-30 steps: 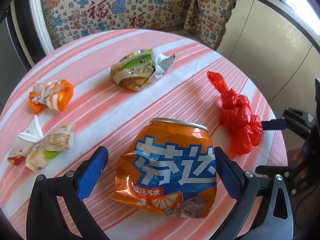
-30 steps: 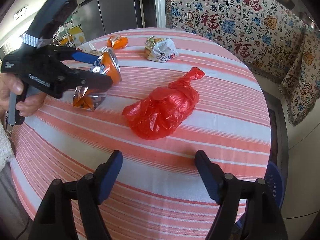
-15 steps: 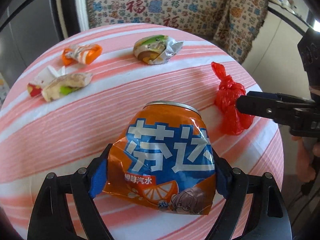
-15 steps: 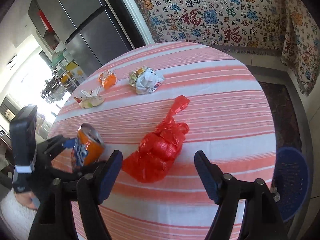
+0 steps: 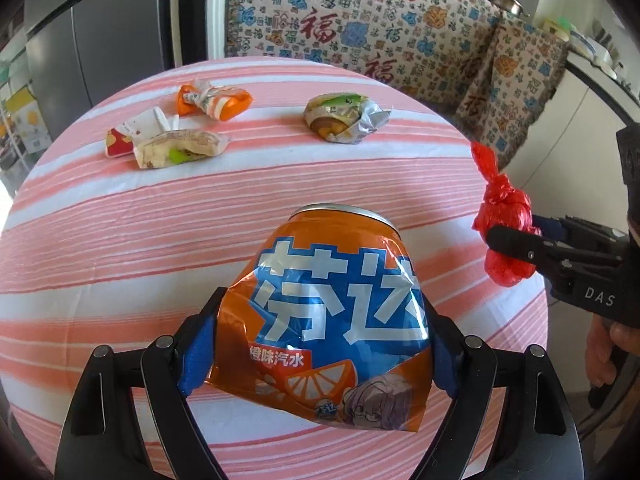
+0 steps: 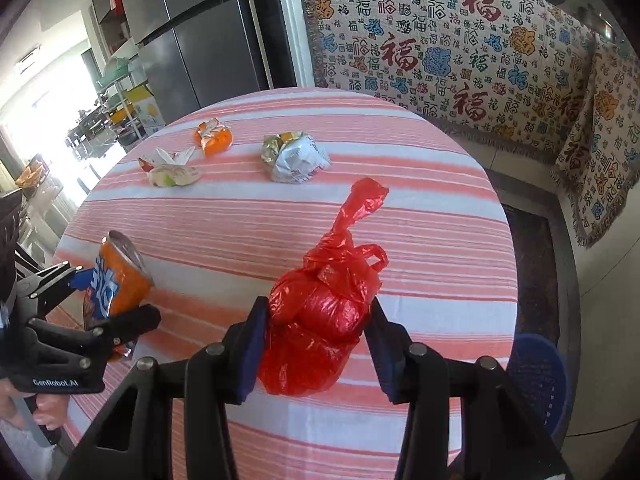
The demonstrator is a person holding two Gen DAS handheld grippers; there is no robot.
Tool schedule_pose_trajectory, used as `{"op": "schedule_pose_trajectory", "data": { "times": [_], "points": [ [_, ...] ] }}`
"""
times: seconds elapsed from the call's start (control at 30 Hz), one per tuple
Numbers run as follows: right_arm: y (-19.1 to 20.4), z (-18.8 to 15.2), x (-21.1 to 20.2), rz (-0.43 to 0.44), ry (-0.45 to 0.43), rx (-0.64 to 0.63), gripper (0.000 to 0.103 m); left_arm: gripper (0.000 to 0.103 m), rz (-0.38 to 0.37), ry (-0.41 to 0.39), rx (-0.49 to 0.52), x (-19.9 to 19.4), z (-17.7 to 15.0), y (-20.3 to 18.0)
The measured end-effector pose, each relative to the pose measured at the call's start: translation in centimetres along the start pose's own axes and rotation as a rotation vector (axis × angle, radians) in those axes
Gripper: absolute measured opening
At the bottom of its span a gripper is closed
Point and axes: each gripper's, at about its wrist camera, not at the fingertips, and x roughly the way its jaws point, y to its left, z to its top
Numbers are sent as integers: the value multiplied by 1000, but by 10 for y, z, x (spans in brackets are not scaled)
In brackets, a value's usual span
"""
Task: Collect trash
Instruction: 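Carry the orange can and red bag to the wastebasket and open both tools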
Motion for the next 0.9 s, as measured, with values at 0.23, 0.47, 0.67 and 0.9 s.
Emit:
{"op": "schedule_pose_trajectory", "data": {
  "times": [0.23, 0.47, 0.67, 0.9],
  "points": [
    [-17, -12, -14, 15, 2, 4, 47, 87, -5, 4, 0, -4, 3, -23],
    [-50, -22, -35, -1, -17, 59, 47, 87, -36, -7, 36, -11, 6, -64],
    [-74, -32, -57, -2, -44, 91, 47, 87, -71, -14, 76, -20, 9, -100],
    [-123, -48, -87, -41, -65, 171, 47, 87, -128, -12, 161, -22, 13, -158]
  ]
}}
